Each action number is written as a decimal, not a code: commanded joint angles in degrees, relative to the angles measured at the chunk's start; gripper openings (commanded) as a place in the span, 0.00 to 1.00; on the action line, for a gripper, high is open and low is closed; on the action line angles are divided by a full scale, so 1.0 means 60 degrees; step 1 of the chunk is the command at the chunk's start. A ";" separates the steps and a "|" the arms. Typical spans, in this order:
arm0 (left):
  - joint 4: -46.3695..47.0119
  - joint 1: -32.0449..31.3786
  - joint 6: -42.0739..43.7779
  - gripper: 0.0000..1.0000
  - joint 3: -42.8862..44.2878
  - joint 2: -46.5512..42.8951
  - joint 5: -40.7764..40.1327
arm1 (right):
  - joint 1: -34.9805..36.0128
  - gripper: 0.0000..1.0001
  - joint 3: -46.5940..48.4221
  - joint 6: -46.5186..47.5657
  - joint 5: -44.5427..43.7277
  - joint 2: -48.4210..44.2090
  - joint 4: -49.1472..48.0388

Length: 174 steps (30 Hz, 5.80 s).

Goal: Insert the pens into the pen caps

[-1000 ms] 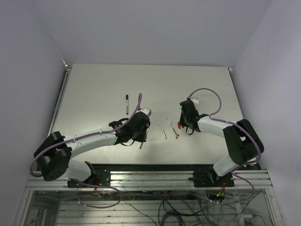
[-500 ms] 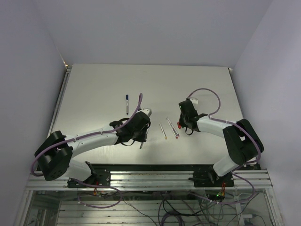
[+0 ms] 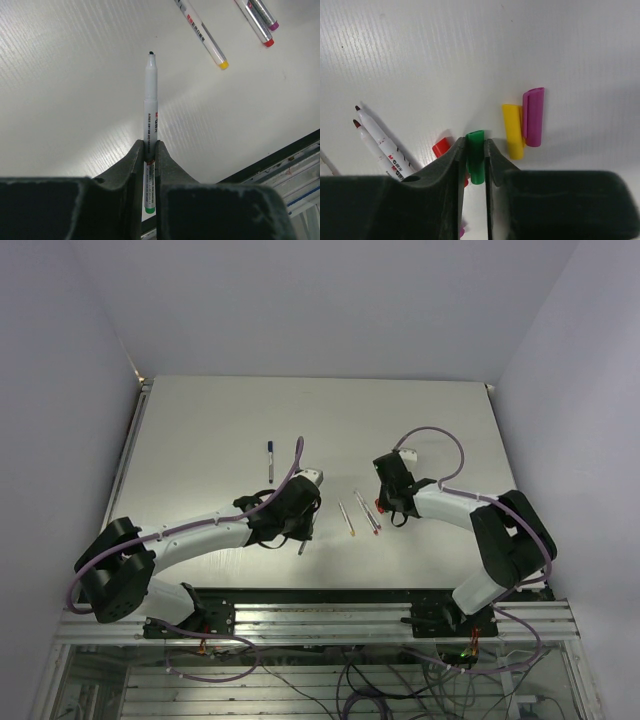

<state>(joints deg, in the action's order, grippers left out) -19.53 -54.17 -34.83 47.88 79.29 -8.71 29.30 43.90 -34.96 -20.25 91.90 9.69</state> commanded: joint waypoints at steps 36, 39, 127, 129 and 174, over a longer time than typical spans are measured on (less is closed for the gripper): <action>0.2473 -0.0087 0.0354 0.07 -0.0152 -0.0717 0.0811 | 0.0068 0.00 -0.0084 0.1006 0.0334 -0.3995 -0.1070; 0.3398 -0.0183 0.0370 0.07 -0.0431 -0.0876 0.1160 | 0.0061 0.00 -0.0817 0.1039 0.1076 -0.5086 -0.2172; 0.8968 -0.0888 0.0067 0.07 -0.0777 -0.0320 0.1804 | 0.0079 0.00 -0.4295 -0.1065 0.3954 -0.8380 -0.8021; 0.9036 -0.0888 0.0041 0.07 -0.0829 -0.0324 0.1795 | 0.0075 0.00 -0.4326 -0.1008 0.3925 -0.8408 -0.8024; 1.0244 -0.0580 0.0520 0.07 -0.0136 -0.0381 -0.0092 | 0.0304 0.00 -0.4381 -0.0324 0.5752 -0.8216 -0.5469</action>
<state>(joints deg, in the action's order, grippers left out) 32.64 -60.10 -33.01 41.63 78.76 -3.86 29.32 18.63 -39.09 8.60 42.46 -32.77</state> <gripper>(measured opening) 0.172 0.048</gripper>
